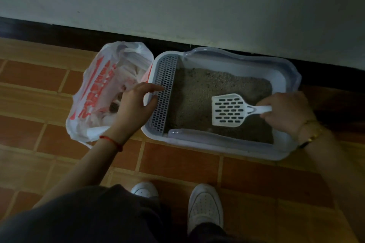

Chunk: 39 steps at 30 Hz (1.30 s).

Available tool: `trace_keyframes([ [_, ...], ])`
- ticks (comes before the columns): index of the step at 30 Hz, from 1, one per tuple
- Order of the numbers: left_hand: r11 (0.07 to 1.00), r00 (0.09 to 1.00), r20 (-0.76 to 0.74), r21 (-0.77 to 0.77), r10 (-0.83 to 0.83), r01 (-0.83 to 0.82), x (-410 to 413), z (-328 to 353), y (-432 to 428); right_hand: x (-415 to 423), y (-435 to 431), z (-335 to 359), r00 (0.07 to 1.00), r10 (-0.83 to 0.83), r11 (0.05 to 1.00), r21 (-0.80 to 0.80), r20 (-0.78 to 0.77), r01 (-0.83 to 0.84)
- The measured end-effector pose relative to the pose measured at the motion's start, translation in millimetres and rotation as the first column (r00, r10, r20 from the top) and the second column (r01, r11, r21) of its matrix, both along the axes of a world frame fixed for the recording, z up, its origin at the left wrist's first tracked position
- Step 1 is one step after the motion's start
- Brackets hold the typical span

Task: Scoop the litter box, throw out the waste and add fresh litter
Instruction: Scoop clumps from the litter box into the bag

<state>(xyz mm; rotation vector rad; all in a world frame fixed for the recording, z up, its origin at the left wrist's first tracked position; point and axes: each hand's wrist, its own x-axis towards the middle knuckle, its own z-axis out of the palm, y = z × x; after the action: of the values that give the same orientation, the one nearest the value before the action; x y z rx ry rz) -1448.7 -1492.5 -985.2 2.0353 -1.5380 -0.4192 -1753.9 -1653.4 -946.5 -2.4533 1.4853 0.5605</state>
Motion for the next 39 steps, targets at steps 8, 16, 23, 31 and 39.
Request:
trace_keyframes([
  [8, 1.000, 1.000, 0.002, 0.009, -0.002, 0.002, 0, -3, -3, 24, 18, -24, 0.986, 0.166, 0.985, 0.047, -0.005, -0.166],
  [16, 0.999, 0.999, -0.043, 0.011, 0.031, -0.031, 7, -2, 2, 63, 30, -39, 0.980, 0.198, 0.977, 0.082, 0.018, -0.199],
  [23, 0.995, 0.993, -0.064, 0.036, 0.096, -0.094, 10, -5, 8, 97, 39, -48, 0.975, 0.219, 0.971, 0.091, 0.024, -0.221],
  [31, 0.992, 0.989, -0.088, 0.023, 0.123, -0.121, 14, -7, 15, 109, 27, -50, 0.978, 0.199, 0.964, 0.169, 0.062, -0.207],
  [39, 0.989, 0.986, -0.086, -0.011, 0.143, -0.144, 13, 2, 17, 83, 9, -65, 0.985, -0.070, 0.847, 0.532, 0.155, -0.023],
])
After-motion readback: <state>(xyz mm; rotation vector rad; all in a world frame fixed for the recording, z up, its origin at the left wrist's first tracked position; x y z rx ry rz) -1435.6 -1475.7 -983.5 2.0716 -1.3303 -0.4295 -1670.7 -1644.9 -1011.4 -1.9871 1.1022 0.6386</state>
